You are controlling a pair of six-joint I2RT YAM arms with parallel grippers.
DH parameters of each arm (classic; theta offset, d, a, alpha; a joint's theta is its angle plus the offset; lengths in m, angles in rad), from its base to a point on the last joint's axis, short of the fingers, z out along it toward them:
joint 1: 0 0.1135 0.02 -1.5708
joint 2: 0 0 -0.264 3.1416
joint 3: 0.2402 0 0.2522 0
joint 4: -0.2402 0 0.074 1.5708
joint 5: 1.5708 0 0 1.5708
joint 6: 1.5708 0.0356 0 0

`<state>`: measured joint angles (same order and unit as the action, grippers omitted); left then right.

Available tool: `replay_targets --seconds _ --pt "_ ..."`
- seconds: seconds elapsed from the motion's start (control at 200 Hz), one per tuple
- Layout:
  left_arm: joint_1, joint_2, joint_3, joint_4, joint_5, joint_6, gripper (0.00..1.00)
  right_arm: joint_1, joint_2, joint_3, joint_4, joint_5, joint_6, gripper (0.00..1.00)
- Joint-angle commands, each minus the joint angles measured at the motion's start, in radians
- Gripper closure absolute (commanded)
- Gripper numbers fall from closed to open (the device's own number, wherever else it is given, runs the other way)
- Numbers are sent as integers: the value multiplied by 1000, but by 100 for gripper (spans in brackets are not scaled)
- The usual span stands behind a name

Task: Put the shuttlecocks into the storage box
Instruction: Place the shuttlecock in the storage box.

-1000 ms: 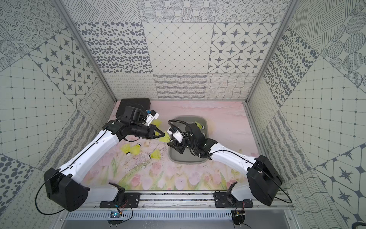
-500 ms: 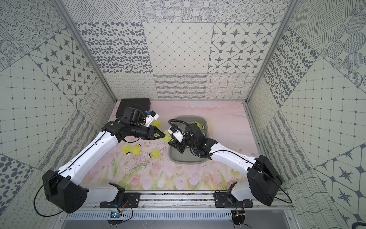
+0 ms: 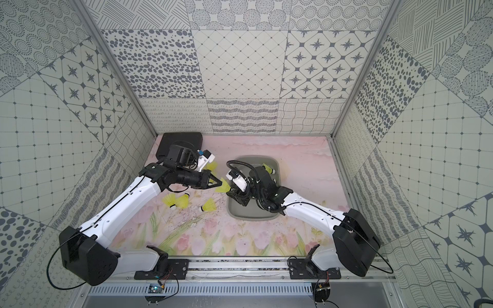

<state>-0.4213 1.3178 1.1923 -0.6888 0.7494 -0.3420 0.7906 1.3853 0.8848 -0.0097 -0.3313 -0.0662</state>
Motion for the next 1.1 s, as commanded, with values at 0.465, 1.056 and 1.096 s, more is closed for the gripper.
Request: replay_targets --seconds 0.465,1.056,1.096 --pt "-132 2 -226 602 -211 -441 100 -213 -356 -203 -132 318 222 36" --pt "-274 211 -274 890 -381 -622 100 -461 -294 -225 -368 299 479 39" --pt "-283 236 -266 905 -385 -631 100 -464 -288 -228 -367 298 479 40"
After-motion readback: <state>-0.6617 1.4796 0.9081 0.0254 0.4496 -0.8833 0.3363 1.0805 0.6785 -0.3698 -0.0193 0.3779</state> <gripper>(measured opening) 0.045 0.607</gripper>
